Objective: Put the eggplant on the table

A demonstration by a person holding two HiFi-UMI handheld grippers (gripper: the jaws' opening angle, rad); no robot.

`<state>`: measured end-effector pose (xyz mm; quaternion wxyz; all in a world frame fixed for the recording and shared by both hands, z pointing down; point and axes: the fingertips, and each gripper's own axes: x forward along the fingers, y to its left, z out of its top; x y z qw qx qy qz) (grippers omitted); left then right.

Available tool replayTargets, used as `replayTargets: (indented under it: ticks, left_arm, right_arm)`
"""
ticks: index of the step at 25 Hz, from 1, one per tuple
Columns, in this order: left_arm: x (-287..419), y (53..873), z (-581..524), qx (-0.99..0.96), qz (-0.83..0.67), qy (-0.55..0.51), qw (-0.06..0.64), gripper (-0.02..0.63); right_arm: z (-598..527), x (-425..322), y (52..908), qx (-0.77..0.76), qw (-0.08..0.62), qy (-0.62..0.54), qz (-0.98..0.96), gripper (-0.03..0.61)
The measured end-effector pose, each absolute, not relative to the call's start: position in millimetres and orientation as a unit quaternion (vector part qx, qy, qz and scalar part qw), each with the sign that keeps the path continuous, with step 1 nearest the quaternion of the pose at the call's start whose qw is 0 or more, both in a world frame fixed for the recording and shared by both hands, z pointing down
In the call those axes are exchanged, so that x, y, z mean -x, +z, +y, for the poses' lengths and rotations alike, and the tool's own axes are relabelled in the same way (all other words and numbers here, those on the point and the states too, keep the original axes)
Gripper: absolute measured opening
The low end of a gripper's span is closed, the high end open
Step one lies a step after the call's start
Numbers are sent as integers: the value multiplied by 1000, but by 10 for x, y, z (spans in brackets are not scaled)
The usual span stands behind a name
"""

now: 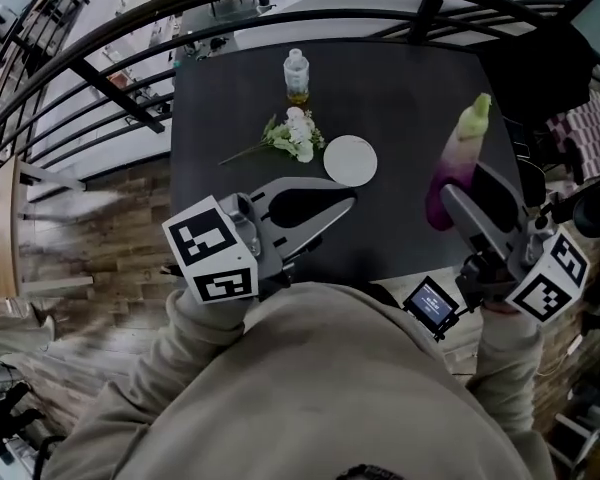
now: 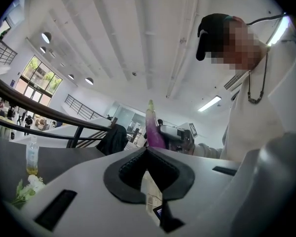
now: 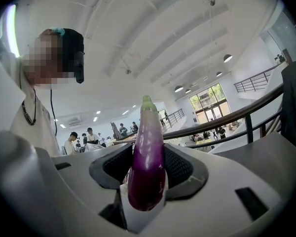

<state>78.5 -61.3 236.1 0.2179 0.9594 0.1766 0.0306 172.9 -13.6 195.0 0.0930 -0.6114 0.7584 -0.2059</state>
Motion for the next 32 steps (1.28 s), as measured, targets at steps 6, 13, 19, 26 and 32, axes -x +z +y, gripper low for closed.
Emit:
replayTargets:
  ticks: [6,13,19,26,32]
  left_arm:
    - [-606,2463,-914,-959,150,26,241,6]
    - [-581,2375,-1075,-964,109,16,243,6]
    - [-675,2240,-1135,-970,89,9,227,6]
    - [-726,2243,-1079,-970,84,5,228,6]
    - [-739,2265,-1107,-970,78,6,230,6]
  right_arm:
    - [-497,-1538,2026,592,65,-223,772,206]
    - [-731,-1565,2012,567,50,-242,786,206]
    - [-871,-1643,1970,547,44,-239,801,206]
    - [-846,-1732,2021,547,44,-243,800,206]
    - [-850,-1783,2126,547,34,-254,797,206]
